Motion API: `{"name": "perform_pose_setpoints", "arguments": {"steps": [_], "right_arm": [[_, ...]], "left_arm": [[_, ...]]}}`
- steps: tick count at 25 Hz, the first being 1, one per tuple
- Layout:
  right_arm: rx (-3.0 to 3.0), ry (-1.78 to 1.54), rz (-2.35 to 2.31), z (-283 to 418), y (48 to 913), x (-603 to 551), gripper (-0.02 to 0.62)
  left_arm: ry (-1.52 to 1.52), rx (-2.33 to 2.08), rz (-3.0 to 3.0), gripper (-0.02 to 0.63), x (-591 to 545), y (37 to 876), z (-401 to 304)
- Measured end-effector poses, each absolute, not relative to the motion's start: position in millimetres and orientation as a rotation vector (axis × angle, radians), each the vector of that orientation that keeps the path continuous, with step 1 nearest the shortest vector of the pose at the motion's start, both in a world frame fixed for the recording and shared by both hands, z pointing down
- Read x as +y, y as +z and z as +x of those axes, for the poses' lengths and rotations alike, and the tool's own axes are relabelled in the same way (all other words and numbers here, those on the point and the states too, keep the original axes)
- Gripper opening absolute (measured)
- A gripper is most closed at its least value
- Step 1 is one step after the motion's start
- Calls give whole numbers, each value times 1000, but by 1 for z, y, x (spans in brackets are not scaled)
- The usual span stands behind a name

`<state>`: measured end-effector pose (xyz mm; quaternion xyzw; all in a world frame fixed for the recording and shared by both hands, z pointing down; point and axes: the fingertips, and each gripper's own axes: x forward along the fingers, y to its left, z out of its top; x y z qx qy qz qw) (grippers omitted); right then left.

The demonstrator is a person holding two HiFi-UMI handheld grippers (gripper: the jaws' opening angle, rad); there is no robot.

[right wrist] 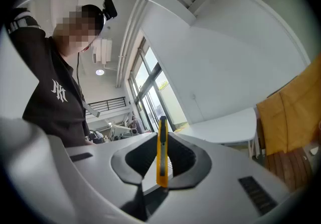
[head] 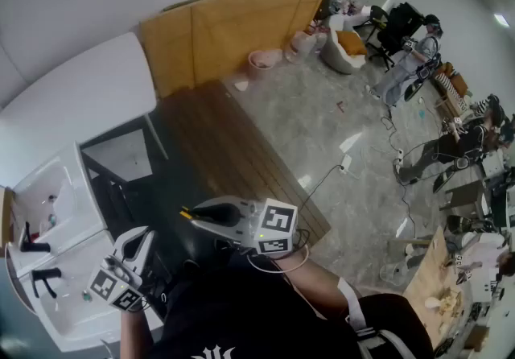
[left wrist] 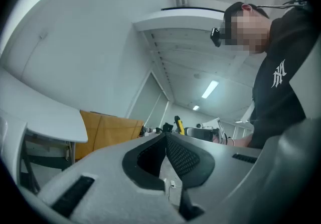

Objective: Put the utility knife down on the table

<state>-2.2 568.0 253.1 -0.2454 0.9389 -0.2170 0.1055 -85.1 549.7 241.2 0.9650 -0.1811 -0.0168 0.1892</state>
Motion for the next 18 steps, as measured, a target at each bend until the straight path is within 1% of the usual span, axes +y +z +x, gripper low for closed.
{"name": "perform_pose_setpoints", "arguments": {"steps": [3,5,10,18], "right_arm": [[2774,-595,-871,50,252,562,54],[2767,-578,-935,61,255,551,54],[2764,-617,-858,31,278,522,54],[2763,-598,-791,57,282,502,54]], "left_arm": [[-25,-406,2754,5,532,260,-37],[-31,-348,2762,5,521,266,-22],[-10,-447,2725,5,503,283,-55],[-33,-616,2687,5,491,282,-58]]}}
